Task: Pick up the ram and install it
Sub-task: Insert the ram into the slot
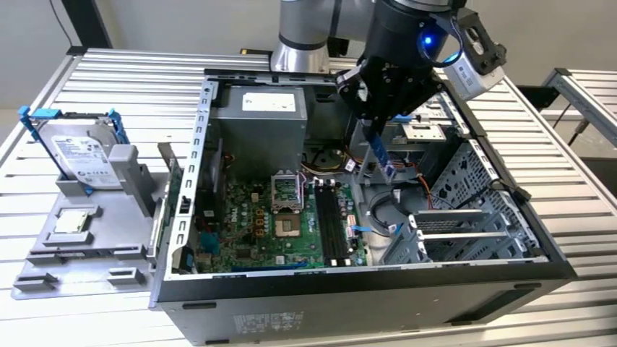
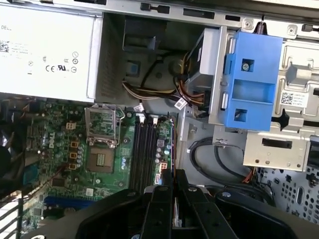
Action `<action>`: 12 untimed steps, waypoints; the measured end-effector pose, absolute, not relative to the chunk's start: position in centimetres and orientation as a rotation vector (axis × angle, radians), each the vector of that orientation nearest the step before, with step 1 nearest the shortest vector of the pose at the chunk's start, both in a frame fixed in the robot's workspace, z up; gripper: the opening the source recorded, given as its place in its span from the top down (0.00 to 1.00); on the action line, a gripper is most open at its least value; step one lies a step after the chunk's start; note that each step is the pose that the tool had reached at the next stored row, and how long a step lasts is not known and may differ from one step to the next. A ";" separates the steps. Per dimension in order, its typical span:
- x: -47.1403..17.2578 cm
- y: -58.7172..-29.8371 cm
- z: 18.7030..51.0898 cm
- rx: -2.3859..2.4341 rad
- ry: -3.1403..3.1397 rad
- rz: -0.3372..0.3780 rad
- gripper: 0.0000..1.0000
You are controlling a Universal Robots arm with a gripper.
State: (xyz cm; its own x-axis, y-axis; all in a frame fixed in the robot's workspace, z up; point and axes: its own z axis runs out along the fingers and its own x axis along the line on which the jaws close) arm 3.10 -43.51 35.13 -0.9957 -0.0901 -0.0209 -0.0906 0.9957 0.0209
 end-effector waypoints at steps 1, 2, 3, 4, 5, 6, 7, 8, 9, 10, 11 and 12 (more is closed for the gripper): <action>3.1 -43.5 35.0 -0.141 3.118 0.034 1.00; 3.1 -43.5 34.8 -0.141 3.118 0.034 1.00; 3.1 -43.5 34.7 -0.141 3.118 0.034 1.00; 3.1 -43.5 34.6 -0.141 3.117 0.034 1.00; 3.1 -43.5 34.4 -0.141 3.117 0.034 1.00; 3.1 -43.5 34.3 -0.141 3.117 0.034 1.00; 3.1 -43.5 34.1 -0.141 3.116 0.034 1.00; 3.1 -43.5 34.0 -0.141 3.116 0.034 1.00; 3.1 -43.5 33.9 -0.141 3.116 0.034 1.00; 3.1 -43.5 33.8 -0.141 3.115 0.034 1.00; 3.1 -43.5 33.6 -0.141 3.114 0.034 1.00; 3.1 -43.5 33.5 -0.141 3.114 0.034 1.00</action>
